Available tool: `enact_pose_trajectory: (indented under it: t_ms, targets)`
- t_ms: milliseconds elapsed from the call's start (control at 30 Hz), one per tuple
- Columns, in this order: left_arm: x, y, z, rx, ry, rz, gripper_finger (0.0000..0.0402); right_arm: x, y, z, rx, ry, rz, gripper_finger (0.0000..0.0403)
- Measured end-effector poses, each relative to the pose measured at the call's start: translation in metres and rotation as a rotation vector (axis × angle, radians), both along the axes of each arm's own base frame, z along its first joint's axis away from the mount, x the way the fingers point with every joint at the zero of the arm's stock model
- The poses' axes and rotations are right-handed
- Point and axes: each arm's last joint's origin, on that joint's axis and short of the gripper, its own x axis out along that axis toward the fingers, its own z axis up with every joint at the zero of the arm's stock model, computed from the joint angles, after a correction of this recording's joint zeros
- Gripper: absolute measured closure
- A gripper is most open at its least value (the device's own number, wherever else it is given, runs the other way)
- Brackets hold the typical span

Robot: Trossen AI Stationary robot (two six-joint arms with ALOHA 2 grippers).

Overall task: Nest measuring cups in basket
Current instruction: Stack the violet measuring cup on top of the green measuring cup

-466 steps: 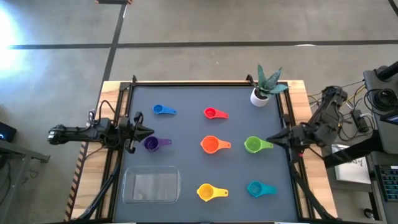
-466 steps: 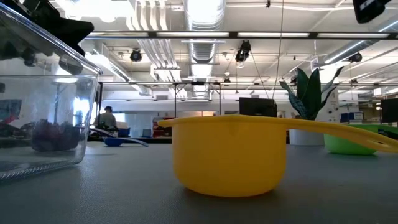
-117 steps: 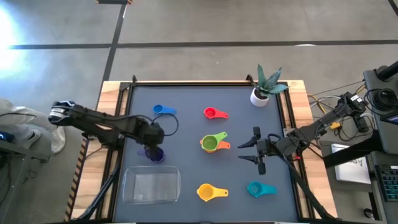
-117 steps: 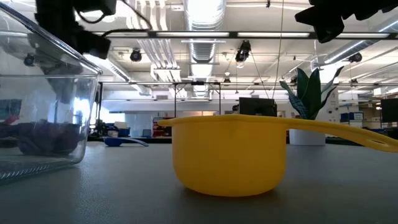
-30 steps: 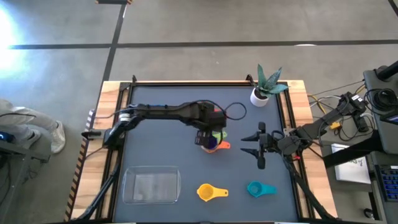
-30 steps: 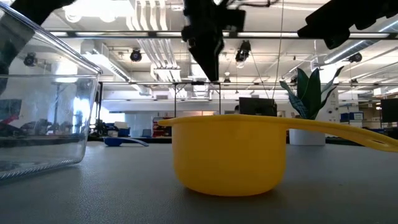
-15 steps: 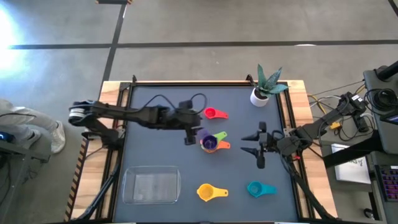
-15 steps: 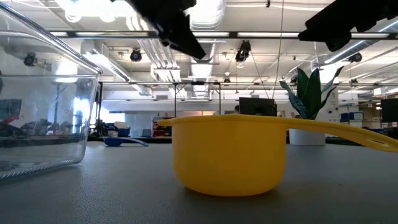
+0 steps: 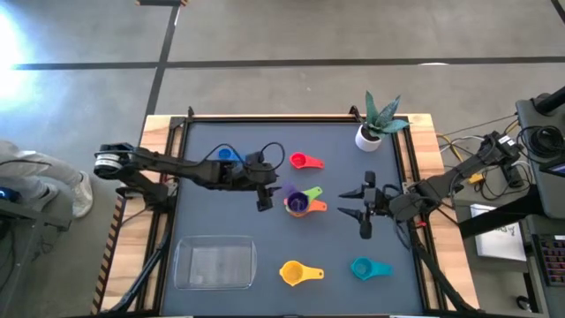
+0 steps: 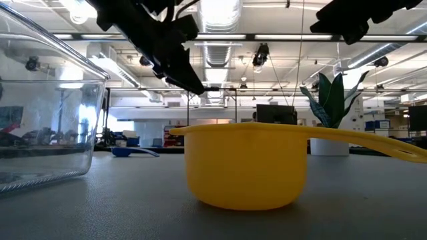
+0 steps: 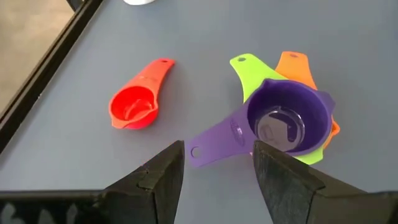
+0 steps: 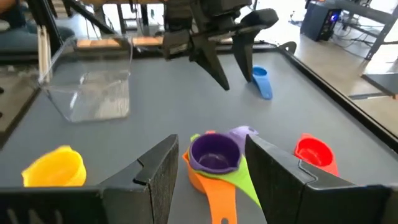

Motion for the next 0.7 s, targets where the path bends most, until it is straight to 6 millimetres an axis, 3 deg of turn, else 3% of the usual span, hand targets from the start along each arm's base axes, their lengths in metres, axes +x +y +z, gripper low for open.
enact_pose_trajectory:
  t_ms: [333, 700]
  targets:
    - [0.004, 0.001, -0.008, -0.017, 0.015, 0.017, 0.0229, 0.009, 0.006, -0.012, -0.027, 0.067, 0.020, 0.0227]
    - [0.011, 0.001, -0.026, -0.038, 0.066, 0.024, 0.0229, 0.009, 0.006, -0.011, -0.015, 0.053, 0.018, 0.0227]
